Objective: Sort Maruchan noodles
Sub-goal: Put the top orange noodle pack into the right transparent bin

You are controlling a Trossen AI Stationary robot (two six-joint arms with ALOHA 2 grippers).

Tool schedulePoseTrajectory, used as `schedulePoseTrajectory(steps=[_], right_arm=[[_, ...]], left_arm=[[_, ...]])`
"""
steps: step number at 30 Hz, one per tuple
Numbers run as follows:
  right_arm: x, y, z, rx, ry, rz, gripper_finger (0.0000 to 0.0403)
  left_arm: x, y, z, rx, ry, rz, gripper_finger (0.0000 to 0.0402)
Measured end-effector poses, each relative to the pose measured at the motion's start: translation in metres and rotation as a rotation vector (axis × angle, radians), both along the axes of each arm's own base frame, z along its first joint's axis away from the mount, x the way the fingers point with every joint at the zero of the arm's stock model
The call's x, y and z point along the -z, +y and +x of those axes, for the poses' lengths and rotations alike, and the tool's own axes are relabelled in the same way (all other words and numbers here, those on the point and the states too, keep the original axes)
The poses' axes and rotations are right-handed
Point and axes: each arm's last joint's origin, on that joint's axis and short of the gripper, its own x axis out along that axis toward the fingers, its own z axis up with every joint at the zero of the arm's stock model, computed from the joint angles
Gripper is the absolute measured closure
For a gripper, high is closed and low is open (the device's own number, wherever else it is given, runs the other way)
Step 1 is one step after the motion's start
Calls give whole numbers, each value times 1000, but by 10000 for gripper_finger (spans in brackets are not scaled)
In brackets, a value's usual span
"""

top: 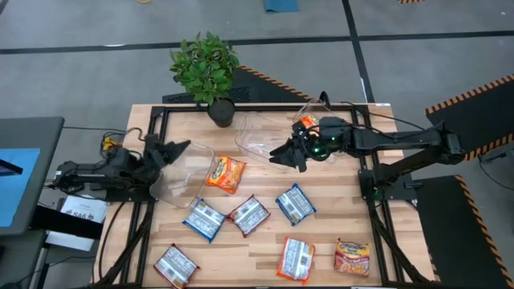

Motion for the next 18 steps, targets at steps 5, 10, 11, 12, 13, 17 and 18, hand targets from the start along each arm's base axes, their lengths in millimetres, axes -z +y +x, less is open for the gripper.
schedulePoseTrajectory(steps=[5,10,11,12,13,17,18], right_arm=[[0,-2,0,7,0,5,147],[0,-2,0,10,-3,6,147],[0,-2,0,10,-3,7,147],[0,-2,0,10,-3,7,147],[0,-2,0,10,-2,7,147],[0,-2,0,9,-3,9,147],[0,-2,0,10,-3,11,147]], left_arm=[[-35,0,7,-21,130,108,331],[-55,-1,21,-17,391,147,255],[-58,-1,23,-16,444,163,241],[-62,-1,25,-18,484,182,228],[-66,-1,27,-19,515,198,217],[-81,-2,31,15,577,269,190],[-85,-2,31,32,581,283,187]])
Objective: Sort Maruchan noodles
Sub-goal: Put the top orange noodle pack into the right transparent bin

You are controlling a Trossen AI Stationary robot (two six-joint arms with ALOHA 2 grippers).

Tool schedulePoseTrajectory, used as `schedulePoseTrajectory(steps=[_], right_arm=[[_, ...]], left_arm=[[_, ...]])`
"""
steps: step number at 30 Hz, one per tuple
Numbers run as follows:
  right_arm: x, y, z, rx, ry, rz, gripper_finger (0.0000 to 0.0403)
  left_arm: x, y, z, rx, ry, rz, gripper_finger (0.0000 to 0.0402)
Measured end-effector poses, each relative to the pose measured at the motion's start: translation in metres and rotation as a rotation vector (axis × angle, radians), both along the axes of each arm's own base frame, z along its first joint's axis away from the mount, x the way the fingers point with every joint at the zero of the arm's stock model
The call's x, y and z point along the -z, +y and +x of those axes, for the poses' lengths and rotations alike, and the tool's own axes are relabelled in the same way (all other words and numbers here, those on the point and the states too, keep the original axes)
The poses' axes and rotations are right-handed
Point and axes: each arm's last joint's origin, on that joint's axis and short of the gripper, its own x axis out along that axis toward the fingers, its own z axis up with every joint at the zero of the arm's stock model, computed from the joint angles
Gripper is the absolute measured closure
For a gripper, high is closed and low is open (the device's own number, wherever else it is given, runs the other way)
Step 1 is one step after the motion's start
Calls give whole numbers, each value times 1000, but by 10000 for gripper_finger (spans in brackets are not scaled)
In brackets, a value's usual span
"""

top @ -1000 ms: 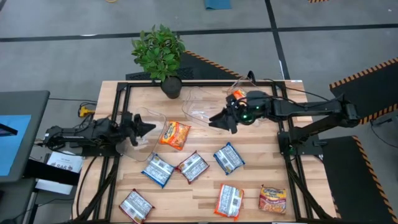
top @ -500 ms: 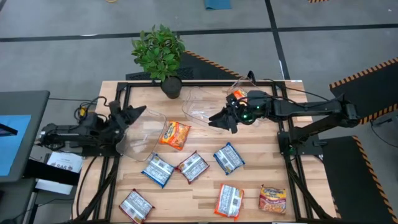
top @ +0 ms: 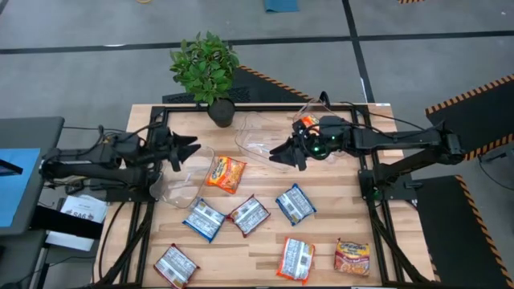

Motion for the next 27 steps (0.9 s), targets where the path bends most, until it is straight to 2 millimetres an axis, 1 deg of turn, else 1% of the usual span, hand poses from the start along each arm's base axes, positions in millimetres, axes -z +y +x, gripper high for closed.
schedulePoseTrajectory(steps=[3,6,11,16,27], right_arm=[[0,0,0,2,0,22,147],[-1,0,0,2,-7,25,147],[-3,0,0,2,-33,23,147],[-4,0,1,1,-41,19,147],[-5,0,1,0,-48,11,147]], left_arm=[[-7,-1,2,44,-9,-4,185],[-10,-2,2,72,-22,-29,184],[-9,-3,5,105,-26,-75,184],[-8,-4,8,124,-19,-84,184],[-10,-14,11,209,-1,41,184]])
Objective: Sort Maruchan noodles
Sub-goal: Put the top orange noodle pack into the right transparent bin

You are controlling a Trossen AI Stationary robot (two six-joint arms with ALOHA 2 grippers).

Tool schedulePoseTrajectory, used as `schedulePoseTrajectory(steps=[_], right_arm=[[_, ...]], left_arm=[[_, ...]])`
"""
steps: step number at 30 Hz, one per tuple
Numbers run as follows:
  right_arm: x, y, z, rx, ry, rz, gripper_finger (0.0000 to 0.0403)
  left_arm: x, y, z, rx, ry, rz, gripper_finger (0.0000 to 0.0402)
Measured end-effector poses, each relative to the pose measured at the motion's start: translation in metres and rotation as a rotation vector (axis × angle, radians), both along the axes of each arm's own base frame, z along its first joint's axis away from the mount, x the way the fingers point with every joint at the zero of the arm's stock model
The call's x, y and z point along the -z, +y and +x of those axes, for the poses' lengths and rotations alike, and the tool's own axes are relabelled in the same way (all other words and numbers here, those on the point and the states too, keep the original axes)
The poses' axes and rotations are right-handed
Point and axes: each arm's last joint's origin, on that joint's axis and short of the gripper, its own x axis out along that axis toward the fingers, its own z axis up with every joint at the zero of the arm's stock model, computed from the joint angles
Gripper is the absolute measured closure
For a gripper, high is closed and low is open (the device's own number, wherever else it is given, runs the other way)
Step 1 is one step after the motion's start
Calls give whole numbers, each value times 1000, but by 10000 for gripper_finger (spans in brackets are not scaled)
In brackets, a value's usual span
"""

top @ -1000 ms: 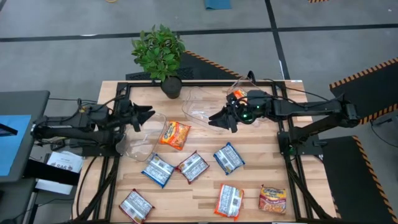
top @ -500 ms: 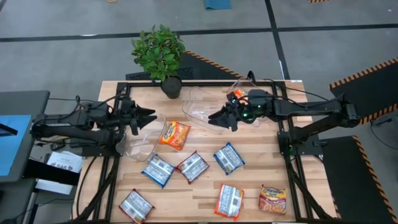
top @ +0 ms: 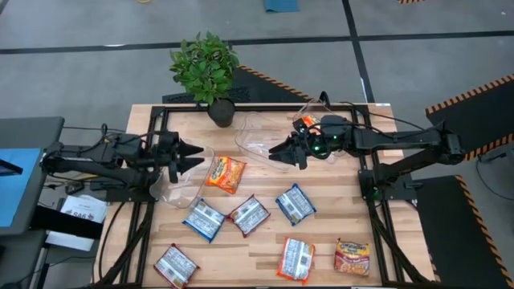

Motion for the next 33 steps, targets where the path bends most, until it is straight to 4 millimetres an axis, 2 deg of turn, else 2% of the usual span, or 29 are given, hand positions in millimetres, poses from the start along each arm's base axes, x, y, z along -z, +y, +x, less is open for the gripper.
schedulePoseTrajectory(steps=[8,17,23,33], right_arm=[[0,0,0,-1,-2,-15,147],[0,0,0,-14,-25,-183,147],[0,0,0,-15,-29,-211,147],[1,-2,0,18,-38,-430,147]], left_arm=[[1,-1,0,1,39,153,184],[2,-1,0,16,99,441,184],[5,-1,-1,25,140,444,184],[10,-1,-1,17,179,379,184]])
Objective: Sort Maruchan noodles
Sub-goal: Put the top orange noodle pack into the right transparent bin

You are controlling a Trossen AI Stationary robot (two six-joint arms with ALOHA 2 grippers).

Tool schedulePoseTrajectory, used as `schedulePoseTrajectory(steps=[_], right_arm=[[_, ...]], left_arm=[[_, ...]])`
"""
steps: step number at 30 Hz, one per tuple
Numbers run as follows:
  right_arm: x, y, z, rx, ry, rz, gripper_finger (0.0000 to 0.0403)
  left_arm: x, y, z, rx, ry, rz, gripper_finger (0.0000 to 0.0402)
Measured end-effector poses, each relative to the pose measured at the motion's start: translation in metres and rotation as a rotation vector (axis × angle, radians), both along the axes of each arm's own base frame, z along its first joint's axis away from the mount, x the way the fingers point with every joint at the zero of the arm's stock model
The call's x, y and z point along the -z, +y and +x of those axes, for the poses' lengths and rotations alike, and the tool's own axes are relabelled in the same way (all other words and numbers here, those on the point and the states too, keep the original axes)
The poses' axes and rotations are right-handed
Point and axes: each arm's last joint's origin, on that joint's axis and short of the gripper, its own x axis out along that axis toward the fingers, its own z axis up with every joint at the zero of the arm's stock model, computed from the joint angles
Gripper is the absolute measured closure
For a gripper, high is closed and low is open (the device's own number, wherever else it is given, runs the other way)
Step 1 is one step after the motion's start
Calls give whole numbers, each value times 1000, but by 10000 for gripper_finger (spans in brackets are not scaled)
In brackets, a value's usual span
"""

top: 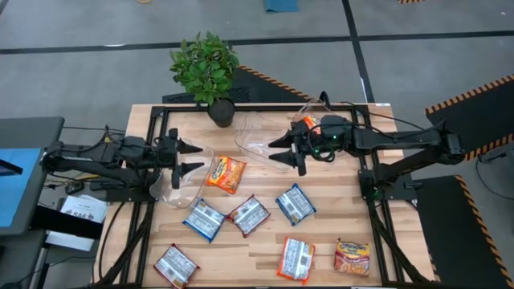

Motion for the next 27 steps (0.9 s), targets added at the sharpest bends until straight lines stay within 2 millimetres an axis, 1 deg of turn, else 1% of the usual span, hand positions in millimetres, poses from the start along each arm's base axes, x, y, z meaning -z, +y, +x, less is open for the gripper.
schedulePoseTrajectory(steps=[4,6,8,11,13,18,27], right_arm=[[0,-2,0,5,-4,-59,147],[0,-4,0,13,-3,-35,147],[0,-8,-1,40,5,78,147],[0,-21,-2,107,13,328,147],[0,-28,-4,118,15,401,147],[0,-34,-5,106,17,413,147],[0,-33,-5,83,21,407,147]], left_arm=[[0,0,0,-13,-1,-4,184],[0,1,0,-21,-2,-7,184],[0,1,0,-29,-9,-36,184],[0,1,0,-41,-22,-96,184],[0,1,0,-45,-26,-115,184],[0,1,0,-46,-26,-117,184],[0,1,0,-45,-26,-117,184]])
